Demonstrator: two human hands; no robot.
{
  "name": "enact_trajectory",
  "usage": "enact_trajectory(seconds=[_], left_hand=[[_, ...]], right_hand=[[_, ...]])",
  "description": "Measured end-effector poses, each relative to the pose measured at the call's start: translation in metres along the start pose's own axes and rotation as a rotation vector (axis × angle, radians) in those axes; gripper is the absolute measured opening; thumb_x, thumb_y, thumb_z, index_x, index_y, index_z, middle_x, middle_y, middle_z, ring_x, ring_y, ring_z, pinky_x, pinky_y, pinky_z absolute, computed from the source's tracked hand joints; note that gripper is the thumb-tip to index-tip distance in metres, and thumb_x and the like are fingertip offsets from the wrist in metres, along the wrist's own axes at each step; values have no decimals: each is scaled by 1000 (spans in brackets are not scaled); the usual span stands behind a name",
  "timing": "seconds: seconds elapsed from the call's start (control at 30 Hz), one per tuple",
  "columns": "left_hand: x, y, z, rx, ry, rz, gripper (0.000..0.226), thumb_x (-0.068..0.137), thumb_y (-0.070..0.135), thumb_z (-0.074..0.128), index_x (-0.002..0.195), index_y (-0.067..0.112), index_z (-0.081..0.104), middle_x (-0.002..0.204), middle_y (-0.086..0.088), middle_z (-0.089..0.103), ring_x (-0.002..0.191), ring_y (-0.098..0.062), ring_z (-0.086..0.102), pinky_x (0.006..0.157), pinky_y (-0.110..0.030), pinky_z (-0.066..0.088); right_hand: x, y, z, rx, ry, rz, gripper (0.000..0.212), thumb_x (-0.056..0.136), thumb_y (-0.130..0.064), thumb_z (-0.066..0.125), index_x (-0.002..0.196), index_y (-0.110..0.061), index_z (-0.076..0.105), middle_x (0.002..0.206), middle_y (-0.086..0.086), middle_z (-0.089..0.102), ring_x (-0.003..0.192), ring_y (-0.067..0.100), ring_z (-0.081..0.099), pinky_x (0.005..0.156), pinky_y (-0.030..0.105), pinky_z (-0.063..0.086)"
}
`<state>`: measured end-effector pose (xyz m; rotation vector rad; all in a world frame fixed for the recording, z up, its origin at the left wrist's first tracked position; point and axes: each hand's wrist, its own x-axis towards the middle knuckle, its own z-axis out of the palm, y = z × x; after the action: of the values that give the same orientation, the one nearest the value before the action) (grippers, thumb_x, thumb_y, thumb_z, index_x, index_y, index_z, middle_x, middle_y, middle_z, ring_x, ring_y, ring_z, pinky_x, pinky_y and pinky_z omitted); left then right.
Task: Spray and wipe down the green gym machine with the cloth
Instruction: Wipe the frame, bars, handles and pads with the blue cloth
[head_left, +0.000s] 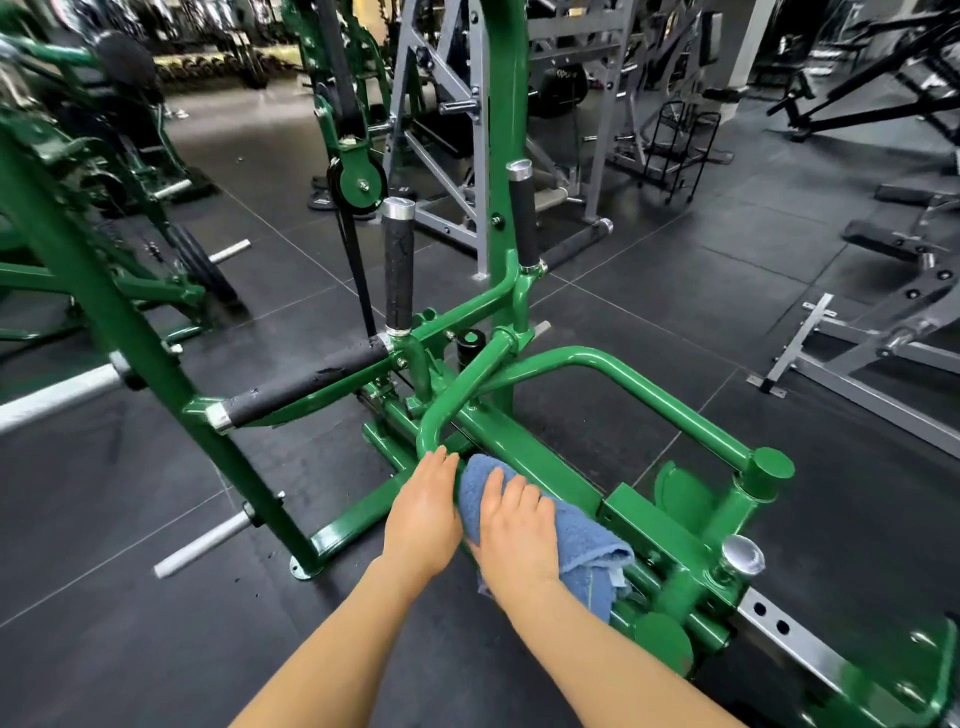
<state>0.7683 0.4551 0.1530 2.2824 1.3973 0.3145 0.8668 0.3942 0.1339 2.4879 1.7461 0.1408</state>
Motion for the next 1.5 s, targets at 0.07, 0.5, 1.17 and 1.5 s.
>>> enact_trajectory(seconds=[0.07, 0.5, 1.17, 1.5], left_hand=[[7, -2, -3, -16, -6, -5, 58, 98, 17, 41, 153, 13, 22, 161, -3, 15, 148, -16, 12, 117, -24, 13], [49, -27, -28, -52, 62, -44, 42, 96, 26, 42, 138, 19, 47, 127, -2, 59, 117, -21, 54, 92, -32, 45], [94, -15, -33, 260, -49, 251, 45, 91, 10, 40, 134, 17, 53, 128, -2, 55, 119, -24, 49, 96, -34, 41], [113, 17, 11, 483, -492, 156, 27, 87, 12, 46, 107, 7, 64, 116, -13, 61, 107, -33, 60, 85, -38, 50]], right_hand=[[10, -10, -4, -16, -69, -9, 89, 64, -58, 75, 131, -2, 55, 102, 19, 63, 86, 29, 61, 71, 39, 48], [68, -46, -12, 47, -102, -5, 69, 93, -33, 45, 145, 5, 20, 128, 20, 49, 111, 31, 52, 89, 38, 43], [52, 11, -11, 596, -109, 171, 48, 95, -63, 28, 95, -17, 42, 79, -2, 54, 69, 19, 51, 61, 31, 38], [101, 85, 4, 544, -203, 371, 59, 94, -58, 43, 124, -7, 43, 120, 12, 59, 106, 31, 58, 76, 35, 43]])
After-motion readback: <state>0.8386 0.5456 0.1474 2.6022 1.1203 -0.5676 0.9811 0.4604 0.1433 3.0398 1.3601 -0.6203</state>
